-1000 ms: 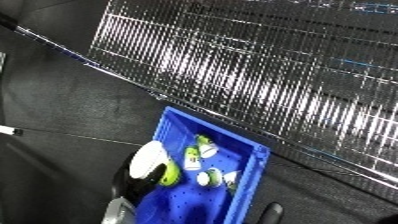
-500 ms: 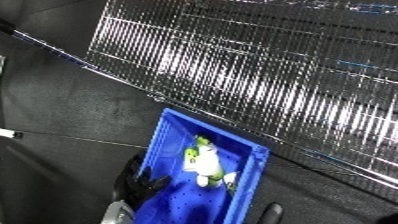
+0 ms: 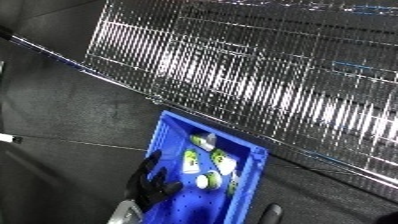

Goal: Pick up the object and place it into the box

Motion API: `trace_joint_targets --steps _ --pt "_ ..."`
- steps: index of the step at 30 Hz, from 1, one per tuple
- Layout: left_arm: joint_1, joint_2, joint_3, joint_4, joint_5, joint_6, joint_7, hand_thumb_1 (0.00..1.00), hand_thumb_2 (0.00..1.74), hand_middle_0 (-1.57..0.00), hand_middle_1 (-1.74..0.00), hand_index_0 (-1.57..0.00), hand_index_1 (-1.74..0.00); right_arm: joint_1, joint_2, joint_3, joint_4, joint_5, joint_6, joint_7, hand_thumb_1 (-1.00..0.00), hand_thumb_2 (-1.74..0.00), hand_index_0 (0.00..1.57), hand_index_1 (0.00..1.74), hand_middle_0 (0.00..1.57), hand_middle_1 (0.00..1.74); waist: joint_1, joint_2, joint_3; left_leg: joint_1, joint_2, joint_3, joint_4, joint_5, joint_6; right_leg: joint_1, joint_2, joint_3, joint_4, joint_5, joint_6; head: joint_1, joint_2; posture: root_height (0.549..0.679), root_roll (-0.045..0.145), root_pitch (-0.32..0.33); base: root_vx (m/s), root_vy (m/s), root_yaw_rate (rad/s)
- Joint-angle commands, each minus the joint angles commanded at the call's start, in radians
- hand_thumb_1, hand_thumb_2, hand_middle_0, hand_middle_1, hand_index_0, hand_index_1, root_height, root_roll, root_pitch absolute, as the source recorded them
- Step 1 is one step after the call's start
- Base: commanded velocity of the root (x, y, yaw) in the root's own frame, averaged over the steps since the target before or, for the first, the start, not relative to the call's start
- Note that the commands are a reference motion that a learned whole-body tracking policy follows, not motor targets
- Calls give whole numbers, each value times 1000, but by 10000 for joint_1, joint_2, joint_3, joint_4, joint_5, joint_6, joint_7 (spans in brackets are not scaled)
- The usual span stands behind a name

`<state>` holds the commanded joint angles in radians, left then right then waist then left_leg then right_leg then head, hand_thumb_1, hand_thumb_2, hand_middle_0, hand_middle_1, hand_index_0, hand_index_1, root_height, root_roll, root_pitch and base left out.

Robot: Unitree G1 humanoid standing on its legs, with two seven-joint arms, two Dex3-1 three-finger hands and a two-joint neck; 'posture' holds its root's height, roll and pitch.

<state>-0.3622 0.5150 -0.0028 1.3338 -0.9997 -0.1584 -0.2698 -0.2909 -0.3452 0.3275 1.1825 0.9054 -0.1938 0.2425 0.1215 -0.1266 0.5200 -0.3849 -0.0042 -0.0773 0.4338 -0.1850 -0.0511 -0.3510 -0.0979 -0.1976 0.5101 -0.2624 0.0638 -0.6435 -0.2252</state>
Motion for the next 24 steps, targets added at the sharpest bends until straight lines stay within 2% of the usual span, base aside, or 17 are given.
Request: trace_joint_targets --steps 8,13,18,24 --pt "15 -208 -546 -230 585 878 -912 0 0 0 0 0 0 -401 -103 -152 27 46 234 -199 0 0 0 0 0 0 -214 380 0 395 10 202 -359 110 -64 238 29 189 -646 342 147 1261 -71 662 35 84 -42 7 -141" --pt "29 -440 -767 -330 734 1197 -1183 0 0 0 0 0 0 -620 -143 -283 119 -34 452 -311 0 0 0 0 0 0 -392 632 -48 732 12 327 -725 232 -113 459 95 320 -1249 691 273 2268 -539 665 37 78 -29 7 -154" --pt "250 -747 -961 -468 896 1154 -1347 0 0 0 0 0 0 -549 -209 -436 256 -304 632 -269 0 0 0 0 0 0 -581 867 -342 1215 144 435 -1485 517 -227 792 106 381 -1991 1056 403 3591 -994 669 37 79 2 5 -153" --pt "635 -1128 -1232 -651 1214 1055 -1508 0 0 0 0 0 0 -344 -348 -664 506 -504 743 -202 0 0 0 0 0 0 -730 1167 -801 1871 350 554 -2586 951 -381 1280 48 336 -2712 1336 493 5390 -1780 672 36 77 20 14 -111"
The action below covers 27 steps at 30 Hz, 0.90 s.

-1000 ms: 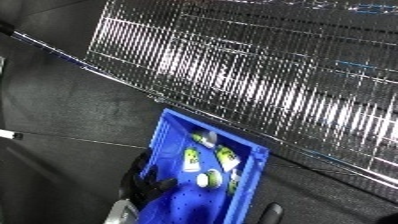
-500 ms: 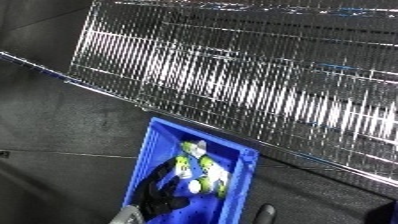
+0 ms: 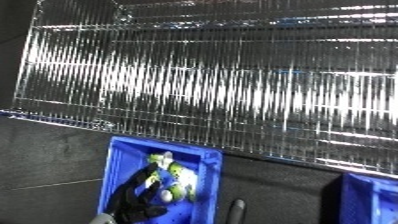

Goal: Pick up the object and place it into the box

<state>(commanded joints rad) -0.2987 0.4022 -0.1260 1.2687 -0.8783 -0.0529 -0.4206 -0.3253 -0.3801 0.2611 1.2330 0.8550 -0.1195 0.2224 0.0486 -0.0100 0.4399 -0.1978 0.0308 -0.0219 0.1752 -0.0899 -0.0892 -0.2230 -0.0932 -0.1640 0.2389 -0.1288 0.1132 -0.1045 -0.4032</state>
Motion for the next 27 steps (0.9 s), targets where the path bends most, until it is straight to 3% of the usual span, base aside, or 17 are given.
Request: trace_joint_targets --steps 7,15,18,27 --pt "472 -365 -162 -33 751 48 200 0 0 0 0 0 0 468 -64 -380 157 -239 129 161 0 0 0 0 0 0 -86 170 -581 808 112 147 -1142 330 -130 763 -155 -81 -835 278 140 1221 -855 675 35 64 71 20 -88" --pt "1064 -697 -202 104 1608 37 622 0 0 0 0 0 0 1111 192 -626 475 -754 349 329 0 0 0 0 0 0 -164 184 -1475 1863 247 361 -2478 669 -255 1848 -277 -99 -2066 656 350 1889 -2590 676 32 50 104 36 -146" --pt "1273 -721 -138 220 1875 110 622 0 0 0 0 0 0 1309 279 -713 628 -942 446 395 0 0 0 0 0 0 -170 170 -1813 2090 289 431 -2614 669 -290 2149 -310 -112 -2360 754 390 1866 -3113 676 32 42 96 28 -90" --pt "1822 -781 -55 648 3213 535 540 0 0 0 0 0 0 1793 537 -799 1046 -1614 708 458 0 0 0 0 0 0 -132 106 -2863 2497 468 686 -2624 445 -381 2891 -416 -163 -3211 1032 518 1698 -3877 674 32 27 86 23 -71"
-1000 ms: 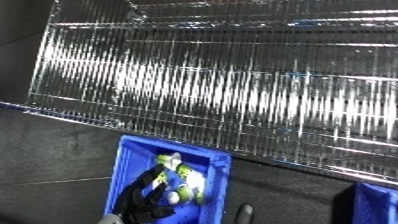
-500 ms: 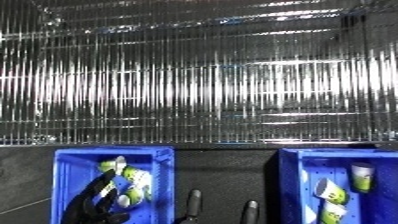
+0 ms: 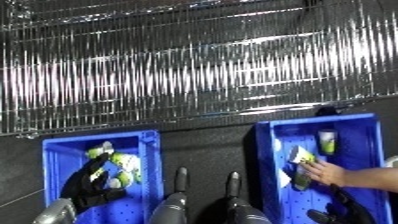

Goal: Pick up the object and place it into the box

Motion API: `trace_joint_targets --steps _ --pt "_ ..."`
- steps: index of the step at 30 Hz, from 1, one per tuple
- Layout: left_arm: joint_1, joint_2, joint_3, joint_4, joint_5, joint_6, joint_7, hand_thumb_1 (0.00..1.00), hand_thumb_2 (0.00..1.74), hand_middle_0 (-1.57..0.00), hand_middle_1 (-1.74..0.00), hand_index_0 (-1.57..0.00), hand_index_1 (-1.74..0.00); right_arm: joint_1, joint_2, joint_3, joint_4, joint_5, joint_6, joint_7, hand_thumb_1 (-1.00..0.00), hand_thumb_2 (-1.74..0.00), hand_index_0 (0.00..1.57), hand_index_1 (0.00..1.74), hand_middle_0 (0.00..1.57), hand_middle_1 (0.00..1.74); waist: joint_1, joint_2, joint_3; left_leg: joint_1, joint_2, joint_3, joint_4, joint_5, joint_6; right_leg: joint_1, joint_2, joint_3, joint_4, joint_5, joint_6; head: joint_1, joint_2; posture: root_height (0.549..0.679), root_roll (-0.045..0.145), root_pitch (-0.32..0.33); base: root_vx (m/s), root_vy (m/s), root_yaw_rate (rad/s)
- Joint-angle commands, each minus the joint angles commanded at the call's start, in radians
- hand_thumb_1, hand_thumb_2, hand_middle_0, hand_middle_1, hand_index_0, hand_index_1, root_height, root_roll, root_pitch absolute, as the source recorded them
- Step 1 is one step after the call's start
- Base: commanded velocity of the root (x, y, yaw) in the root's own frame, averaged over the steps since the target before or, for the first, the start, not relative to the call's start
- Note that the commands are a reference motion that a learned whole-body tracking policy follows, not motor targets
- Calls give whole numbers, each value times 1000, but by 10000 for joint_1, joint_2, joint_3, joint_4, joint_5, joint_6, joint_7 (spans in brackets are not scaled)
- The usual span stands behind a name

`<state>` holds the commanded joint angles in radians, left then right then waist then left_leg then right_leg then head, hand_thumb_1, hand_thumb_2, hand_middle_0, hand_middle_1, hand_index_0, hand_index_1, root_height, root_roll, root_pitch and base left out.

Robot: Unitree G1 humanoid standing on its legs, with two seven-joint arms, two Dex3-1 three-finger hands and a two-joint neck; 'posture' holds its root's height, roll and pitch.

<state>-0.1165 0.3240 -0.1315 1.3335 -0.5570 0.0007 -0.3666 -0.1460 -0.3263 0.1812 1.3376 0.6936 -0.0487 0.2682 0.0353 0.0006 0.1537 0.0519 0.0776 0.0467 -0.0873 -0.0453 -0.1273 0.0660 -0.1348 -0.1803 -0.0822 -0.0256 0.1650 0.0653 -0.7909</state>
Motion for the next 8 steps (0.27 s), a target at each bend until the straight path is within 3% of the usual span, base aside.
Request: trace_joint_targets --steps 5,8 --pt "230 -154 45 242 332 253 -36 0 0 0 0 0 0 203 131 -62 194 -287 131 13 0 0 0 0 0 0 23 -44 -405 241 154 179 0 -111 -13 201 -66 -32 -51 -56 37 -195 -530 673 28 15 72 9 -87" --pt "297 -202 89 299 381 306 -15 0 0 0 0 0 0 304 182 -120 310 -404 138 67 0 0 0 0 0 0 16 -78 -539 327 261 261 0 -138 -41 285 -89 -67 -51 -92 63 -301 -694 672 26 9 53 -12 -10"
